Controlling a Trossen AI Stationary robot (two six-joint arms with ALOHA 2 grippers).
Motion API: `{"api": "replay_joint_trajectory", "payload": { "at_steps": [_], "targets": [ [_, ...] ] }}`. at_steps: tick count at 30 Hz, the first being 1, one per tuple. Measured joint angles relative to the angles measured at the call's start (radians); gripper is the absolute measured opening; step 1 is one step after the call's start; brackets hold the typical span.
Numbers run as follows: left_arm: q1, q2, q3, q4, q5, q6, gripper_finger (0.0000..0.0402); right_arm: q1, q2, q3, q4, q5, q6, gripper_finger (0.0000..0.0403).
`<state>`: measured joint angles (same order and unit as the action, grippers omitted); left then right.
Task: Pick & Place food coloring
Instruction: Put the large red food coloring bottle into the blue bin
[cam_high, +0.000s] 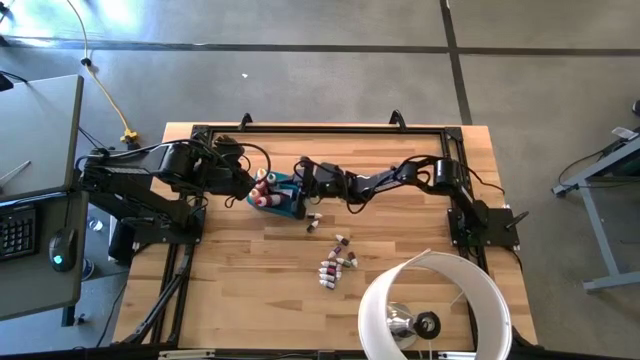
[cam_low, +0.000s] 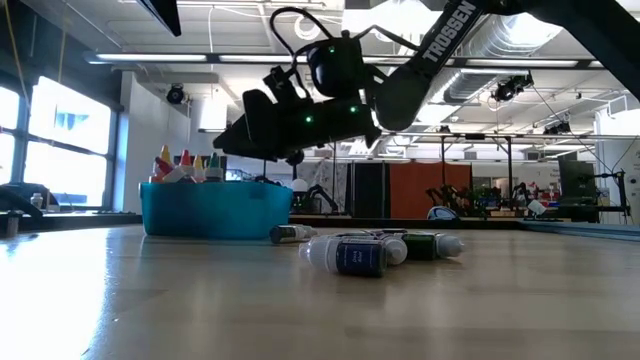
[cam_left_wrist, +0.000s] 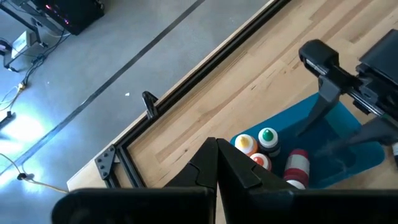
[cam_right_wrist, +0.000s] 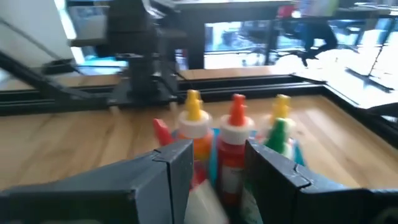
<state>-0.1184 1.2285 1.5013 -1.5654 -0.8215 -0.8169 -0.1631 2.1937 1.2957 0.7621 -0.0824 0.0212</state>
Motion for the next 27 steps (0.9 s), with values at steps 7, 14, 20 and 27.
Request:
{"api": "replay_joint_trajectory", "payload": {
  "at_steps": [7,14,20,27],
  "targets": [
    [0.000,0.000,0.000,-0.001,0.001,0.000,0.0000,0.001,0.000,0.000,-0.094,-0.106,-0.044,0.0145],
    [0.000,0.000,0.000,-0.001,0.001,0.000,0.0000,-0.012,0.000,-0.001,-0.241,0.077,-0.084,0.0131],
    [0.000,0.000,0.000,-0.001,0.002,0.000,0.0000,-0.030,0.000,0.063,-0.345,-0.012,-0.053,0.0052],
    [0.000,0.000,0.000,-0.001,0.003,0.000,0.0000,-0.003,0.000,0.324,-0.823,0.031,-0.166,0.0012]
  ]
}}
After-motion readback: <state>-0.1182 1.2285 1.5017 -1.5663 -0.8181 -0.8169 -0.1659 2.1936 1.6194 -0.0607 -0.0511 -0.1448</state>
